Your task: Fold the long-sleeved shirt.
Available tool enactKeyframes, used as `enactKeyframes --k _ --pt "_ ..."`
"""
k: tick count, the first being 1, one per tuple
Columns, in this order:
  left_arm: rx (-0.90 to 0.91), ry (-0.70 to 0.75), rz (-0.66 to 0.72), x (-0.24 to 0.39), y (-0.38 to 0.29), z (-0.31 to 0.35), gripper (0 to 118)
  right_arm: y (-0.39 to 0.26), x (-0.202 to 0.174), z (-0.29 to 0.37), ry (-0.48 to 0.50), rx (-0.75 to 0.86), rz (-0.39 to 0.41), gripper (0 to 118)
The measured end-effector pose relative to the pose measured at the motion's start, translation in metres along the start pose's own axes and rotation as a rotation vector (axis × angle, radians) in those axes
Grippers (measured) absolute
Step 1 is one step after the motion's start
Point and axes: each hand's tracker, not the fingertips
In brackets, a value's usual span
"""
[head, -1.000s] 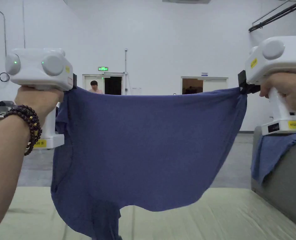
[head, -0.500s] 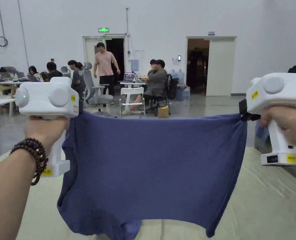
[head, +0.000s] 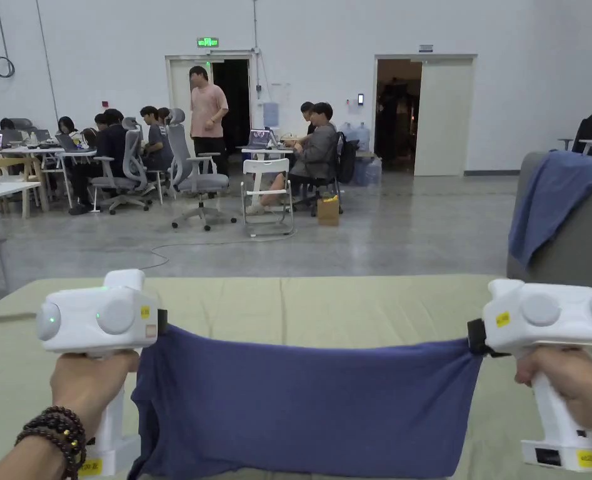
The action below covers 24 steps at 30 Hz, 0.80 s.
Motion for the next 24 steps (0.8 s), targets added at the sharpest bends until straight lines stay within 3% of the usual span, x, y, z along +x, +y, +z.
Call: enactKeyframes --k 2,4,8,13,20,24 --pt "-0.012 -0.003 0.003 -0.004 -0.01 0.034 0 -0.012 0.003 0.037 0.046 0.032 0.01 1" --pt "0.008 -0.028 -0.086 -0.008 -0.034 0.076 0 -0.04 0.003 0.081 0.092 0.053 0.07 1" --pt "0.027 -0.053 -0.182 -0.024 -0.107 0.144 0 -0.117 0.009 0.151 0.079 0.048 0.112 1" --pt "-0.206 -0.134 -0.232 -0.043 -0.227 0.202 0 -0.232 0.02 0.196 0.094 -0.123 0.174 1" --pt "-0.576 -0.162 -0.201 -0.043 -0.357 0.176 0 -0.345 0.023 0.149 0.104 -0.488 0.232 1" --pt "-0.575 -0.12 -0.228 -0.053 -0.386 0.152 1 -0.375 0.018 0.108 0.036 -0.599 0.278 1"
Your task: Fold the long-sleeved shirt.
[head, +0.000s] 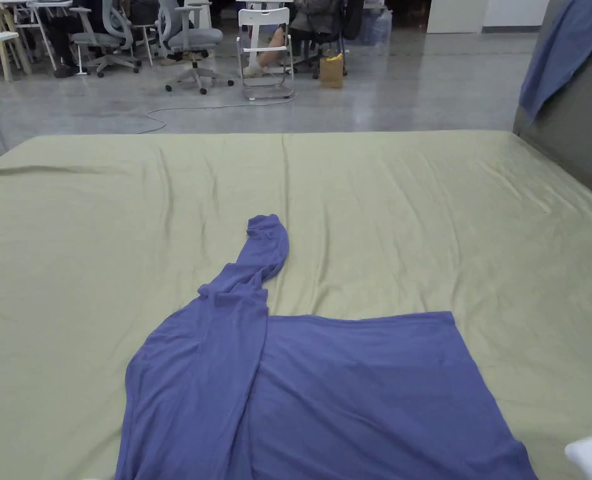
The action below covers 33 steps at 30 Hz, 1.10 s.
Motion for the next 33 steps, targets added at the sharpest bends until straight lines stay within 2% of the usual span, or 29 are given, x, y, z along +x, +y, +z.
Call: enactKeyframes --k 1,2,3,4,5,6,7,8,9,10,11,13,15,19,20,22,26,30,33 --pt "0.011 -0.009 0.027 -0.005 0.002 0.004 6 -0.003 0.006 -0.006 0.021 -0.008 -0.006 2" --pt "0.027 -0.042 0.053 -0.009 0.005 0.01 21 -0.003 0.005 -0.004 0.022 0.002 -0.02 5" --pt "0.044 -0.055 0.069 -0.012 0.005 0.018 66 -0.004 0.004 0.0 0.006 0.018 -0.035 25" --pt "0.048 -0.049 0.068 -0.017 0.009 0.025 104 -0.002 0.004 0.007 -0.006 0.044 -0.046 57" --pt "0.051 -0.052 0.067 -0.021 0.013 0.03 118 -0.003 0.003 0.015 -0.001 0.066 -0.047 96" --pt "0.129 -0.061 0.066 -0.028 0.016 0.043 115 0.0 0.003 0.023 -0.033 0.103 -0.041 115" --pt "0.119 -0.064 0.054 -0.01 0.029 0.068 111 0.004 0.001 0.035 -0.048 0.156 -0.043 113" --pt "0.117 -0.061 0.067 -0.009 0.041 0.08 102 0.011 0.001 0.043 -0.049 0.192 -0.056 110" --pt "0.139 -0.054 0.079 -0.008 0.053 0.091 62 0.016 0.001 0.053 -0.04 0.213 -0.086 89" --pt "0.2 -0.061 0.065 -0.006 0.069 0.104 16 0.023 0.001 0.062 -0.022 0.244 -0.109 45" --pt "0.235 -0.059 0.04 -0.009 0.082 0.098 0 0.029 0.0 0.068 -0.002 0.277 -0.121 0" --pt "0.295 -0.052 -0.001 -0.005 0.124 0.106 0 0.04 -0.001 0.079 0.016 0.343 -0.158 0" --pt "0.351 -0.053 -0.02 -0.005 0.167 0.103 0 0.051 -0.001 0.084 0.039 0.354 -0.106 0" --pt "0.455 -0.01 -0.071 0.006 0.276 0.079 0 0.087 -0.006 0.076 0.05 0.37 -0.067 0" --pt "0.464 -0.028 -0.066 0.007 0.307 0.065 9 0.095 -0.004 0.07 0.056 0.365 -0.057 0" --pt "0.473 -0.036 -0.057 0.007 0.361 0.03 78 0.115 -0.013 0.051 0.064 0.346 -0.032 0" --pt "0.422 0.009 -0.069 0.017 0.461 -0.069 113 0.138 -0.02 0.008 0.102 0.294 0.009 0" --pt "0.31 0.046 -0.064 0.024 0.533 -0.193 112 0.143 -0.024 -0.034 0.155 0.206 0.022 0" --pt "0.247 0.087 -0.017 0.021 0.555 -0.266 110 0.138 -0.021 -0.052 0.188 0.151 0.007 0"
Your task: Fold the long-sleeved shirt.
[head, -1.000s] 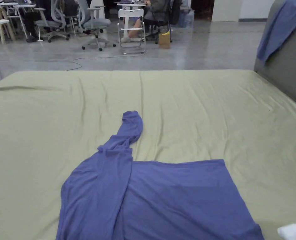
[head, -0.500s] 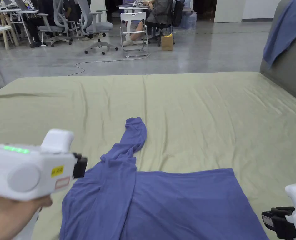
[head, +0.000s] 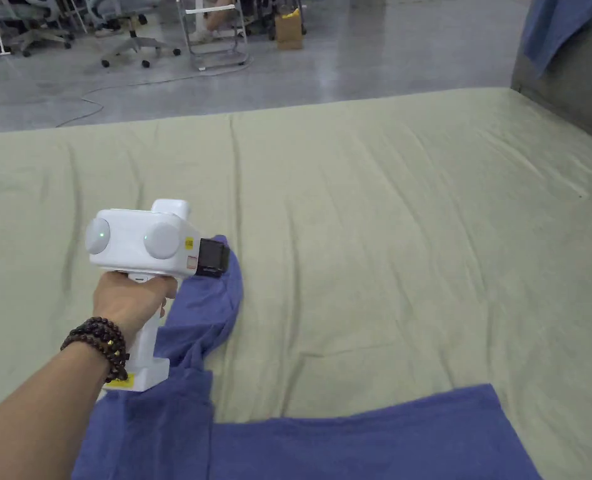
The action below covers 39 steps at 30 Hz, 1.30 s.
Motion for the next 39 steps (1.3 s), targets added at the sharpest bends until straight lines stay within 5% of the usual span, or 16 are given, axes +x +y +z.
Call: enactKeyframes --k 3,5,7,8,9,10,15,22,28,32,35,39 --pt "-0.082 0.001 0.052 -0.001 -0.003 -0.054 102 -0.008 0.009 -0.008 0.003 -0.018 -0.02 0" --pt "-0.106 0.016 0.064 -0.002 -0.004 -0.068 67 -0.013 0.009 -0.011 -0.025 -0.028 -0.031 0" --pt "-0.121 -0.043 0.076 -0.009 0.007 -0.062 55 -0.017 0.013 -0.007 -0.002 0.0 -0.055 0" --pt "-0.132 -0.054 0.051 -0.009 0.009 -0.053 20 -0.019 0.012 -0.005 -0.003 0.002 -0.067 0" --pt "-0.114 -0.04 0.01 -0.009 0.012 -0.038 0 -0.018 0.012 -0.004 -0.01 0.0 -0.076 0" --pt "-0.047 0.042 -0.014 -0.014 0.017 -0.018 0 -0.017 0.01 -0.001 -0.019 0.0 -0.076 0" --pt "0.041 -0.074 0.062 -0.035 -0.004 0.116 0 -0.012 -0.005 0.036 -0.037 0.083 -0.04 0" --pt "0.134 -0.1 0.023 -0.014 -0.137 0.301 0 -0.028 -0.04 0.086 -0.074 0.179 0.02 0" --pt "-0.067 -0.09 0.015 0.006 -0.283 0.315 0 -0.061 -0.067 0.124 -0.059 0.197 0.06 0" --pt "-0.179 -0.118 0.155 -0.004 -0.348 0.27 0 -0.073 -0.086 0.136 -0.054 0.208 0.112 0" --pt "-0.077 -0.146 0.229 -0.017 -0.367 0.26 10 -0.074 -0.095 0.136 -0.074 0.215 0.131 0" --pt "-0.093 -0.166 0.287 -0.025 -0.347 0.302 113 -0.07 -0.097 0.133 -0.105 0.217 0.127 0"
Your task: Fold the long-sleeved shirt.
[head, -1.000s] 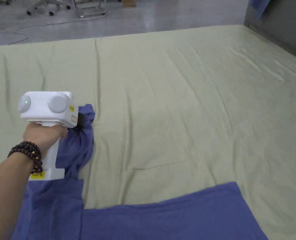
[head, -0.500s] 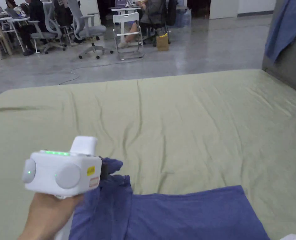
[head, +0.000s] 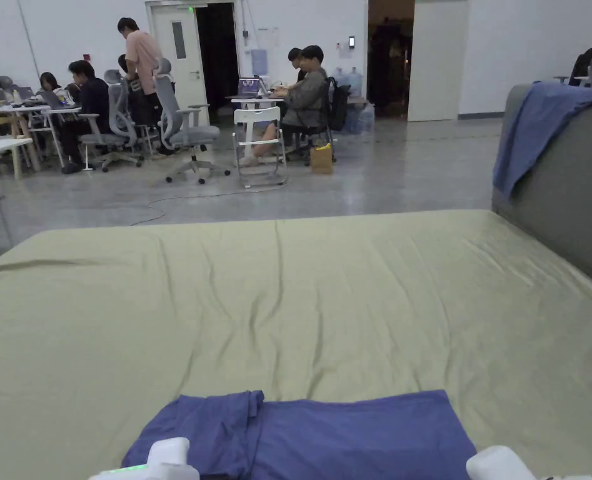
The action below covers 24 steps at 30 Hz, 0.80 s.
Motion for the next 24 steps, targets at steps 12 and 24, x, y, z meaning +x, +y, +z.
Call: enactKeyframes --k 12,24 --pt "0.209 0.053 -0.171 0.005 0.023 0.086 0 0.012 0.008 -0.012 -0.028 0.023 -0.04 0" --pt "0.043 0.219 -0.068 -0.036 0.15 -0.086 116 0.013 0.036 -0.048 -0.043 -0.048 -0.096 0"
